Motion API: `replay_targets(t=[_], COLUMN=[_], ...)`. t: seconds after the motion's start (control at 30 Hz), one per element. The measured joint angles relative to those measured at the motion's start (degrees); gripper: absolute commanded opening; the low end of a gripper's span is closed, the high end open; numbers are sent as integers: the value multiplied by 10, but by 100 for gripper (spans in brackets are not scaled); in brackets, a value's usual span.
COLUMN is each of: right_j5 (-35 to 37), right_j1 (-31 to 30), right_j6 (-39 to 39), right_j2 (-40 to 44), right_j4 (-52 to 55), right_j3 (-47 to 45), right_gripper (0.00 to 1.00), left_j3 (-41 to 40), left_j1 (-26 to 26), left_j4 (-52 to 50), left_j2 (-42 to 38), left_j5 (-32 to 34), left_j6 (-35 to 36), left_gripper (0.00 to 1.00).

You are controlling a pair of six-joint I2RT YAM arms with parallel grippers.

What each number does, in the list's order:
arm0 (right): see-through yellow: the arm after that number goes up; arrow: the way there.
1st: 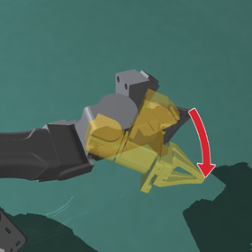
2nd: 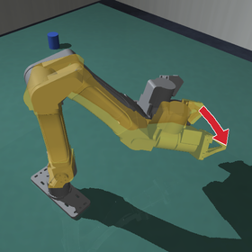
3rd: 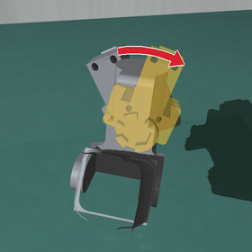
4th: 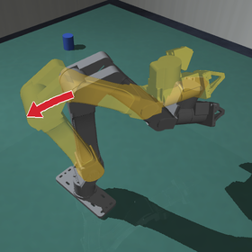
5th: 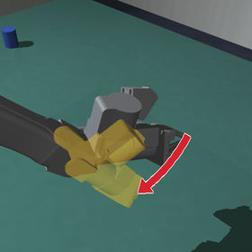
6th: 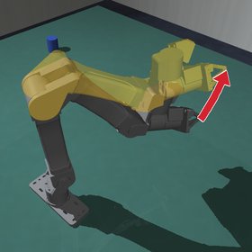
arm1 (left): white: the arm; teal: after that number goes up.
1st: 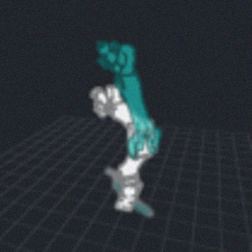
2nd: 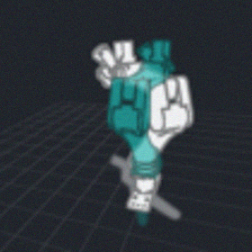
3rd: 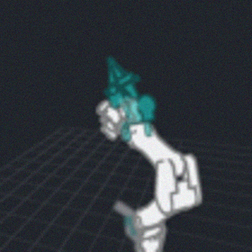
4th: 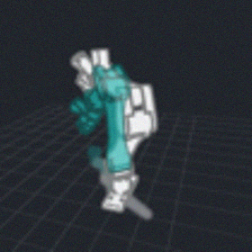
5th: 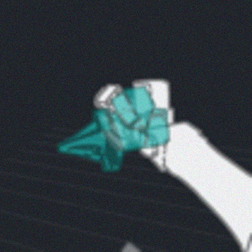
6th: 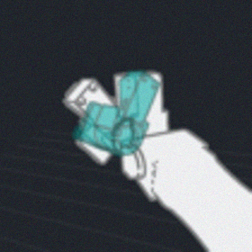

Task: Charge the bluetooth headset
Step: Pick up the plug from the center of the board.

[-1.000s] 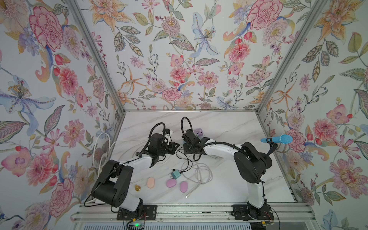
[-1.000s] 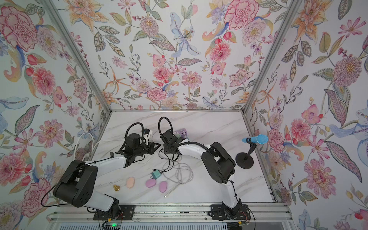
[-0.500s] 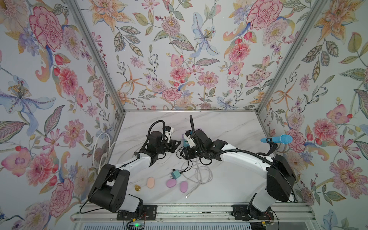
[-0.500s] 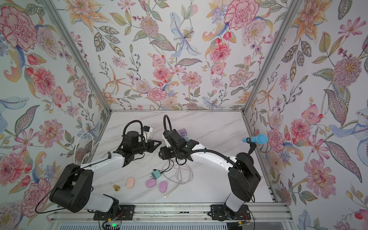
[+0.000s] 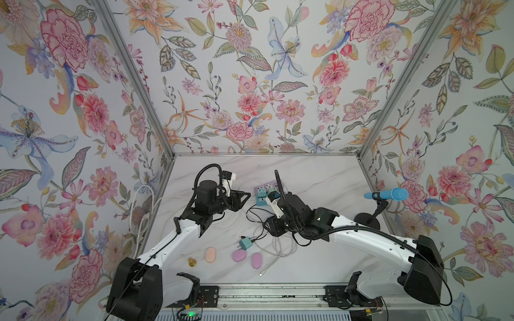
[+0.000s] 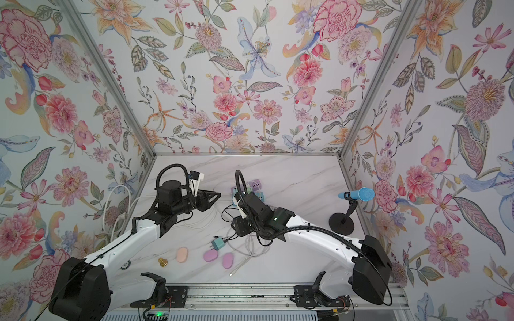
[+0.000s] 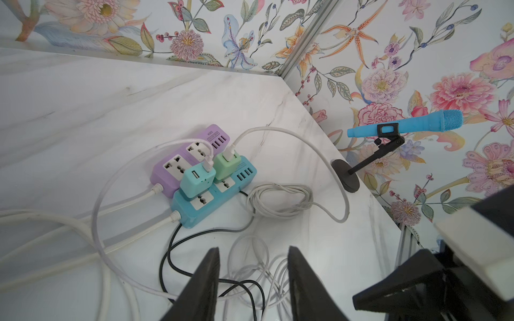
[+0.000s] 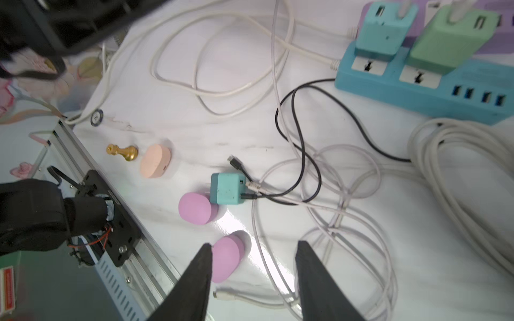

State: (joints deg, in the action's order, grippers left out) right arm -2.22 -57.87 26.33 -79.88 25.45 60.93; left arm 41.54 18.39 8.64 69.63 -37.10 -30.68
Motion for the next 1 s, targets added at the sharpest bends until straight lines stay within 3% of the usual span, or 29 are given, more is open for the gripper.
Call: replay_targets(t=[0.1, 0.27, 0.67, 0.93, 1.0], right_j5=[13, 9, -51, -62, -64], right_j1=[-23, -44, 49, 68, 68], right_j6=[-8, -10, 123, 149, 149], right_j2=[-26, -95, -161, -216, -230], right_j4=[10, 1, -130, -160, -165], right_j3=[-3, 5, -17, -1, 7], right_gripper=[43, 37, 28, 27, 21], left_j3=[-7, -32, -89, -95, -95], left_j1=[-8, -14, -14, -14, -14], left_j4=[-16, -52, -90, -90, -88], left_j2=[-15, -40, -82, -82, -82], left_j5=[0, 21, 79, 80, 80], left_j6=[1, 5, 13, 9, 7], left_gripper=[62, 60, 60, 61, 61])
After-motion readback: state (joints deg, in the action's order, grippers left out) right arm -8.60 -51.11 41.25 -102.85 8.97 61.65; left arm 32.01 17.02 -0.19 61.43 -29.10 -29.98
